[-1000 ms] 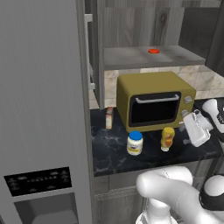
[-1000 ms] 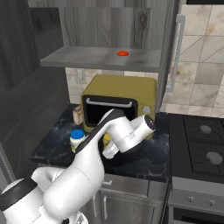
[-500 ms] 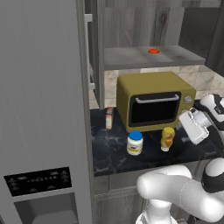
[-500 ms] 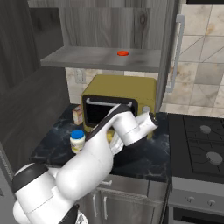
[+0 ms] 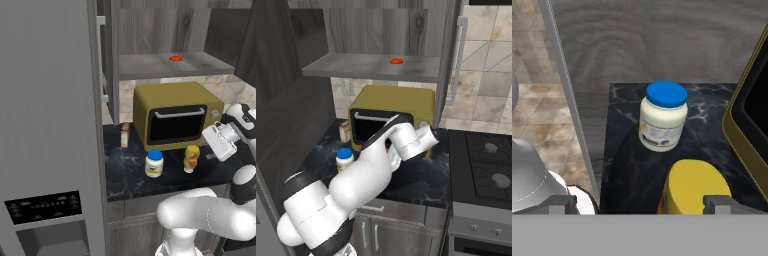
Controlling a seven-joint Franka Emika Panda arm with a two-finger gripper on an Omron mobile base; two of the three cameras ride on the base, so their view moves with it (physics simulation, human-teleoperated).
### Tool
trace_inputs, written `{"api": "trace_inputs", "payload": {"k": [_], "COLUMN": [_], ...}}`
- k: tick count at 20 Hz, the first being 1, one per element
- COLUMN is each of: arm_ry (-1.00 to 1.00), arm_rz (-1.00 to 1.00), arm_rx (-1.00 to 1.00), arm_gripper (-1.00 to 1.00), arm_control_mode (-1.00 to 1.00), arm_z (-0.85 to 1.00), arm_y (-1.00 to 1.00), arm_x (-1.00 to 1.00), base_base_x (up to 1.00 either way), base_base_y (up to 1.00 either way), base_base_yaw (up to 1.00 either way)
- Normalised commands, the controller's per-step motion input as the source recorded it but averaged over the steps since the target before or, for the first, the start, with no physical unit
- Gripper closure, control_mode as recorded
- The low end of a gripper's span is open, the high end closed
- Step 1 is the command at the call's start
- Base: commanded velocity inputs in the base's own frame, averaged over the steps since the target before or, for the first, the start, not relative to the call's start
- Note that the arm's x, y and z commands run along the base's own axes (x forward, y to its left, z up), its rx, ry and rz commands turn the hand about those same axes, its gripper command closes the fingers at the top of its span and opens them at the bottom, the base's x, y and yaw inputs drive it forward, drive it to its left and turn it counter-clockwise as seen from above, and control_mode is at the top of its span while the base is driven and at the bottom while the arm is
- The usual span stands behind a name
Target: Pick the mustard and mayonnaise from the counter and place them in the cabinet.
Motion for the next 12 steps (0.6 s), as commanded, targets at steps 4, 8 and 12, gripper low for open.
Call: {"api": "trace_inputs", "payload": {"k": [4,8,12], "arm_ry": [0.0,0.0,0.0], "arm_rz": [0.0,0.0,0.0], "arm_rx": [0.0,0.01,0.02], "arm_gripper": [-1.0,-1.0,-1.0], "arm_control_mode": [-1.0,-1.0,-1.0], "arm_z": [-0.18,-0.18,-0.13], "arm_y": [0.0,0.04,0.14], "arm_x": [0.01,0.04,0.01], "base_base_x": [0.0,0.0,0.0], "base_base_y": [0.0,0.0,0.0], "base_base_yaw": [0.0,0.0,0.0]}}
